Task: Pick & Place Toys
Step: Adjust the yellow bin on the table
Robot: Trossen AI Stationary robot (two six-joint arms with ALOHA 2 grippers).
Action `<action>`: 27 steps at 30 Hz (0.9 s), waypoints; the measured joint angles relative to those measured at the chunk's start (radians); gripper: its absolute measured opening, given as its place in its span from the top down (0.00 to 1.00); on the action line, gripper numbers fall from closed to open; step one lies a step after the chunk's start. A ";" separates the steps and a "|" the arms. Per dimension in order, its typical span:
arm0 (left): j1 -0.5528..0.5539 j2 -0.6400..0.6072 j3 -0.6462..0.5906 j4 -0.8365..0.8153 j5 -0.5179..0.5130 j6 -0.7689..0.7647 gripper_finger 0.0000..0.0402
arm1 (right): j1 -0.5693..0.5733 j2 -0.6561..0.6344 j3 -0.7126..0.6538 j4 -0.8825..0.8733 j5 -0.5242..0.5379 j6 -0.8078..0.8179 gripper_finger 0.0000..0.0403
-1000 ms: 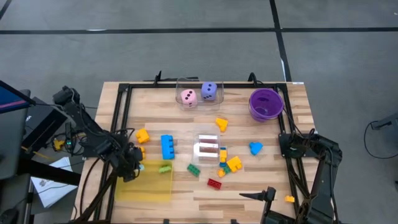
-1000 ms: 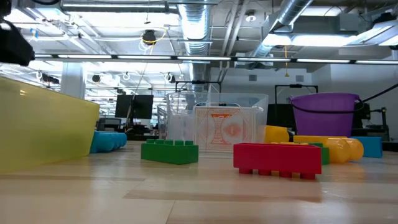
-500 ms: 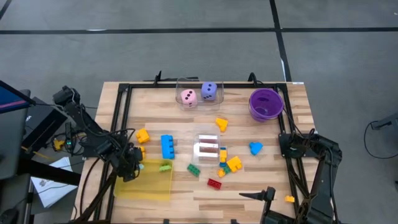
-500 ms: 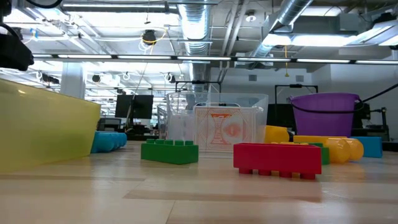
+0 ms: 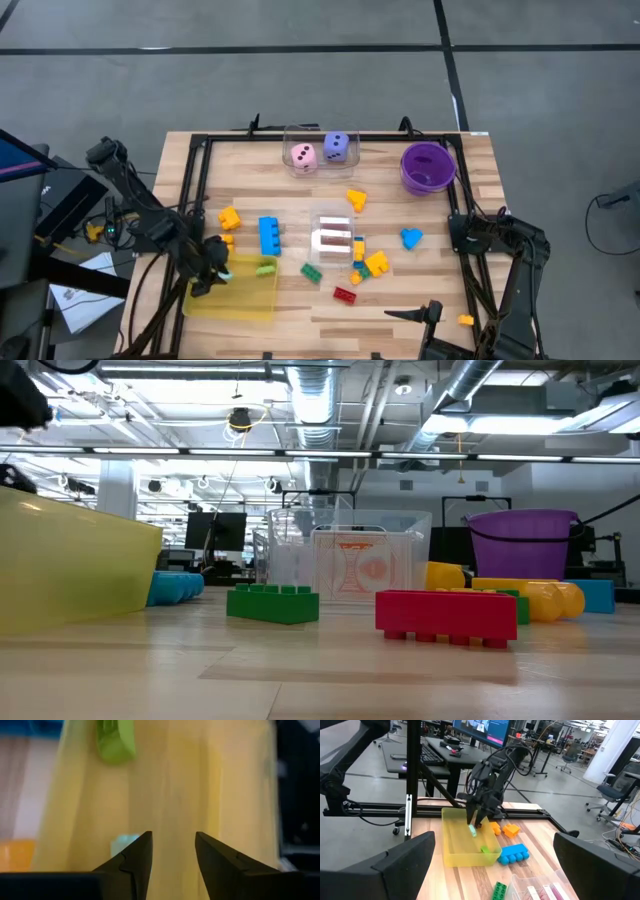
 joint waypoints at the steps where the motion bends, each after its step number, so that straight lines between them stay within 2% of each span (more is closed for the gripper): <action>1: 0.000 -0.017 0.000 0.003 -0.026 0.010 0.65 | 0.000 0.000 0.000 0.000 0.000 0.000 0.01; 6: 0.005 -0.059 0.000 -0.023 -0.242 0.025 0.73 | 0.000 0.000 0.000 0.000 -0.003 0.000 0.01; 8: 0.014 -0.054 0.000 -0.008 -0.272 0.047 0.78 | 0.000 0.000 0.000 0.000 -0.003 0.000 0.01; 11: 0.028 -0.009 0.000 0.096 -0.226 0.106 0.88 | 0.000 0.000 0.000 0.000 -0.003 0.000 0.01; 14: 0.033 0.080 0.000 0.292 -0.131 0.193 0.98 | -0.005 0.000 0.000 0.000 -0.007 0.000 0.01; 17: 0.033 0.196 0.000 0.449 -0.110 0.236 0.99 | -0.011 0.000 0.000 -0.001 -0.014 0.000 0.01; 22: 0.034 0.380 0.001 0.551 -0.104 0.171 1.00 | -0.013 0.000 0.000 -0.001 -0.021 0.000 0.01; 27: 0.034 0.532 0.061 0.681 -0.038 0.202 1.00 | -0.012 0.000 0.000 -0.002 -0.022 0.000 0.01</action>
